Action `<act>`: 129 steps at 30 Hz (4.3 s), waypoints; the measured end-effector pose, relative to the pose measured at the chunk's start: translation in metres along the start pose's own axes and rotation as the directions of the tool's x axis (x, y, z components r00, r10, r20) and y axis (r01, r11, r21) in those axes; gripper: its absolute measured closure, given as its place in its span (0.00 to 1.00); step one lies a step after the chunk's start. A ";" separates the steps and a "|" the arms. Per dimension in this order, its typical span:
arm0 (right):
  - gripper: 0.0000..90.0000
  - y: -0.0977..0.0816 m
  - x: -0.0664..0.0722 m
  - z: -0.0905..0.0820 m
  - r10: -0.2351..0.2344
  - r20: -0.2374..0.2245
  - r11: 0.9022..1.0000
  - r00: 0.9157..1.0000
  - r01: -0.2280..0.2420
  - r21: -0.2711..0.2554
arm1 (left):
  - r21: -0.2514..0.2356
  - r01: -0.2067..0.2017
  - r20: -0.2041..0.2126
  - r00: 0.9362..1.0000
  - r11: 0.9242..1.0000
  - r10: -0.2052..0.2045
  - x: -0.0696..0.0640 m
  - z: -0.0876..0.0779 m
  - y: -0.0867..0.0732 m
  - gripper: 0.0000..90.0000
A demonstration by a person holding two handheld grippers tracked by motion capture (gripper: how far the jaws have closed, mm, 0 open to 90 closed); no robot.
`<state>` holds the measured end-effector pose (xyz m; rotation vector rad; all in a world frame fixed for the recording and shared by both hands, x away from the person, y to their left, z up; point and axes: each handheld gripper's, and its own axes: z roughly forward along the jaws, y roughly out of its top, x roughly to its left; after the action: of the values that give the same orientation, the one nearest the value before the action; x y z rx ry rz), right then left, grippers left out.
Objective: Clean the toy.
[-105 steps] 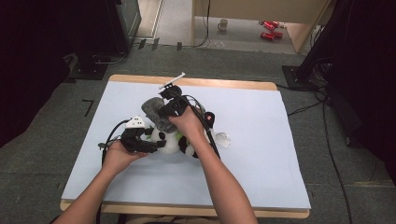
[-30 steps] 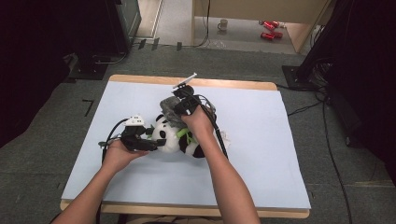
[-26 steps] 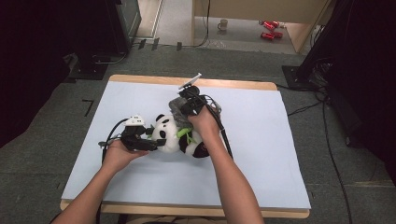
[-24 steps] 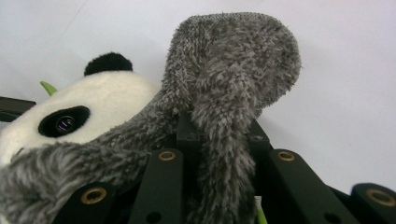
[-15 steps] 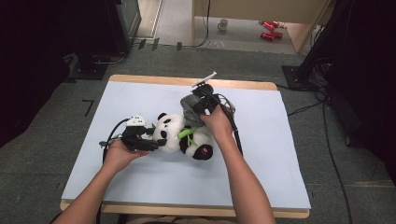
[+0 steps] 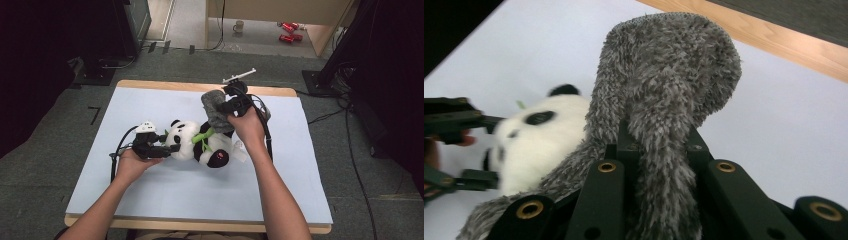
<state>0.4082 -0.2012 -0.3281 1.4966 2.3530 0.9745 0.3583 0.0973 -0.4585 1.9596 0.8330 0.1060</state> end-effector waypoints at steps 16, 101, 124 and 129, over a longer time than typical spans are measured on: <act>0.86 0.006 0.074 0.048 -0.076 -0.193 0.997 0.978 0.079 0.007 | 0.005 0.002 -0.001 1.000 1.000 -0.002 0.001 0.000 0.000 0.42; 0.87 -0.025 0.020 0.005 -0.101 -0.001 0.995 0.995 0.101 -0.001 | 0.013 0.002 -0.023 1.000 1.000 -0.001 0.002 0.005 0.010 0.43; 0.87 -0.023 0.020 0.054 -0.054 -0.065 0.996 0.996 0.059 0.072 | 0.036 -0.112 0.001 0.994 0.993 0.112 0.001 -0.005 -0.005 0.33; 0.87 -0.020 0.016 0.054 -0.030 -0.059 0.997 0.998 0.034 0.071 | -0.013 -0.118 -0.007 0.993 0.993 0.118 0.002 0.006 -0.008 0.30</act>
<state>0.4116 -0.1696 -0.3792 1.4694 2.4698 0.9480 0.3581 0.0971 -0.4690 1.9967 0.7184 0.1875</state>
